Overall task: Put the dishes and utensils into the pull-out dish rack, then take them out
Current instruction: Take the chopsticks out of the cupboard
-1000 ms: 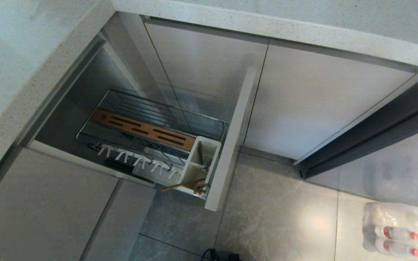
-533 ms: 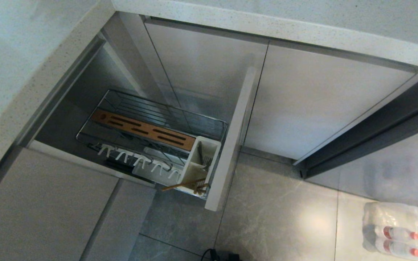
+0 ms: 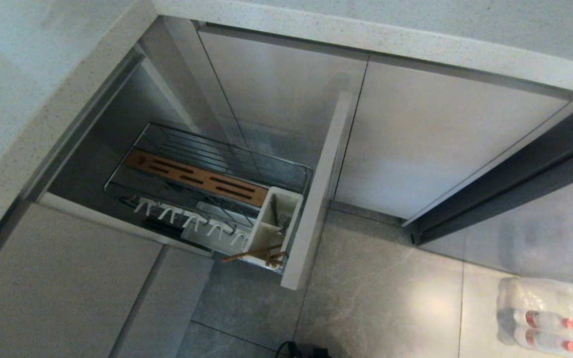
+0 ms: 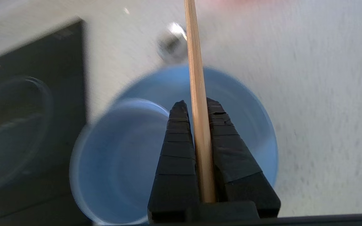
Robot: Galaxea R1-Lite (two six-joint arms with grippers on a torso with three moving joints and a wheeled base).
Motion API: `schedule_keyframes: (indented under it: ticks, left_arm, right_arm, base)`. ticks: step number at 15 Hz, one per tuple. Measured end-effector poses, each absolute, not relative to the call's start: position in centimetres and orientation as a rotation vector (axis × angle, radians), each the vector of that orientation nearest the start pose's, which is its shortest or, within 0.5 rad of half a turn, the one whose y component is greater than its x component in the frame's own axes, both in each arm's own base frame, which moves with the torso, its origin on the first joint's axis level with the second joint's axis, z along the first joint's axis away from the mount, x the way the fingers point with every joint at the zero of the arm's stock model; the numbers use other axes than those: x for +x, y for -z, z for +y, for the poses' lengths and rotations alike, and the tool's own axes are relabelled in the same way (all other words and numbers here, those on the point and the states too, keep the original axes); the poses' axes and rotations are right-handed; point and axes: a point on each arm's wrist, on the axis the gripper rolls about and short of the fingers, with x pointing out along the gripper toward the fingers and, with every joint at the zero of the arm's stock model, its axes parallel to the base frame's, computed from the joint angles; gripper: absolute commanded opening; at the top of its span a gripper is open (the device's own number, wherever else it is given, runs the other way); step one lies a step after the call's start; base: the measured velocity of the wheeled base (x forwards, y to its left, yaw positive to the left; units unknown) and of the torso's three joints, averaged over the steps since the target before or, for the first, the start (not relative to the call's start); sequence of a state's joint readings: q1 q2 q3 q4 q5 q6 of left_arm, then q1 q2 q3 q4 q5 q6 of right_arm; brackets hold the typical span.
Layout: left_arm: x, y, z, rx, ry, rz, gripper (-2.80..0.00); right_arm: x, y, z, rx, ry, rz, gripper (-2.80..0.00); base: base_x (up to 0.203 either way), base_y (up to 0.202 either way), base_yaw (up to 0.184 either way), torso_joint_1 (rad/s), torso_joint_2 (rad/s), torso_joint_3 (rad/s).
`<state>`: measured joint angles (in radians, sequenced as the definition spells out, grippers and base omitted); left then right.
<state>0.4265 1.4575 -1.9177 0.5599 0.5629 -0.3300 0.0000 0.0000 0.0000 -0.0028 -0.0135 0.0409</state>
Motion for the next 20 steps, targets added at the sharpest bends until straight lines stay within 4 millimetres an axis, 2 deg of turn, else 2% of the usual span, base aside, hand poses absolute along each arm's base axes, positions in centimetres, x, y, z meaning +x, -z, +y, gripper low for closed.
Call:
schedule_keyframes:
  ticks: [3,8,14,20]
  left_arm:
    - [17.9,-42.4,9.1,-0.295,-0.977,-0.009,-2.8]
    - [18.7,-41.6,9.0,-0.295,-0.968,0.028,-2.8]
    - [18.9,-41.0,9.0,-0.287,-0.999,0.05,-2.8]
    - [18.2,-40.7,8.7,-0.287,-1.002,0.06,-2.8]
  right_arm:
    - [-2.3,-7.6,0.0,0.041,0.014,-0.003,-2.8]
    - [-2.3,-7.6,0.0,0.041,0.013,-0.003,-2.8]
    - [-2.3,-7.6,0.0,0.041,0.014,-0.003,-2.8]
    - [-2.3,-7.6,0.0,0.041,0.013,-0.003,-2.8]
  base:
    - [0.0,0.0,0.0,0.0,0.0,0.0]
    - [0.0,0.0,0.0,0.0,0.0,0.0]
    - [0.0,0.0,0.0,0.0,0.0,0.0]
    - [0.0,0.0,0.0,0.0,0.0,0.0]
